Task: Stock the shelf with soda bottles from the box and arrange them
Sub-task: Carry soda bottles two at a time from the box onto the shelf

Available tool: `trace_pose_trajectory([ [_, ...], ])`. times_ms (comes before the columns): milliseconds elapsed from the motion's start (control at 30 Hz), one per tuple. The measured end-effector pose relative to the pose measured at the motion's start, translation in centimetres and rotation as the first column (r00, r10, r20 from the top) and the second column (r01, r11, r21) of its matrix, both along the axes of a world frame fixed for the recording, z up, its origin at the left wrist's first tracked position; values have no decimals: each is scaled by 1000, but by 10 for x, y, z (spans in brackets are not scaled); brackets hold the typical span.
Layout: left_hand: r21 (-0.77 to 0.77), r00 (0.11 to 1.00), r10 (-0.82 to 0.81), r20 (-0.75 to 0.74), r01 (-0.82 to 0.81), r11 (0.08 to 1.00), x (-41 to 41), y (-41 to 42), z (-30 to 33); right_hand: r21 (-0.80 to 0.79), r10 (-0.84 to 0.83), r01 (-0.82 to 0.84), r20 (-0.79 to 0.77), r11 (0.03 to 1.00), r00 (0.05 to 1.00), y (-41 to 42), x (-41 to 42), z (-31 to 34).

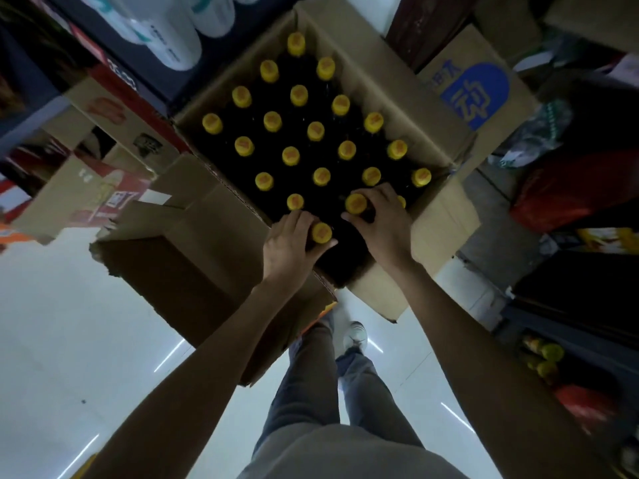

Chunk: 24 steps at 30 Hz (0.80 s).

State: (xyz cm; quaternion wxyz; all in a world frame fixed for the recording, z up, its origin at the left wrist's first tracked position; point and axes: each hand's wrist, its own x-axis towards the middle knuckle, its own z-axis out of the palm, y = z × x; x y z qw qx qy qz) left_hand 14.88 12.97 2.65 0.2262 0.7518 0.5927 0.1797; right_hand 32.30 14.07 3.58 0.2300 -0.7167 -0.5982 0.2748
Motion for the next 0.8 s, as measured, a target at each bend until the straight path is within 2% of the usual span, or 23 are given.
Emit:
trace_pose_trajectory([
  [67,-51,971,83,223,-74,996,-1,-4,27,132,-75,88,-100,987,992,-12,4,25],
  [167,-165,814,232,533,-169,972,10,-13,77,239,-157,237,-312,942,937,-32,12,67],
  [267,-96,710,128,693,-85,992,27,-15,116,225,-199,352,-507,909,838,-54,17,106],
  [333,-59,691,52,721,-14,998,36,-17,137,210,-229,432,-608,877,760,-73,19,126],
  [400,-63,690,-9,723,79,995,41,-20,156,227,-259,505,-645,833,719,-96,23,143],
  [500,5,680,-175,712,244,970,51,-33,172,268,-328,609,-649,746,687,-142,31,160],
  [633,45,601,-359,714,473,880,85,-78,185,235,-521,766,-613,598,595,-223,46,166],
  [800,-87,549,-337,765,606,791,131,-171,183,219,-711,868,-501,446,493,-344,60,156],
])
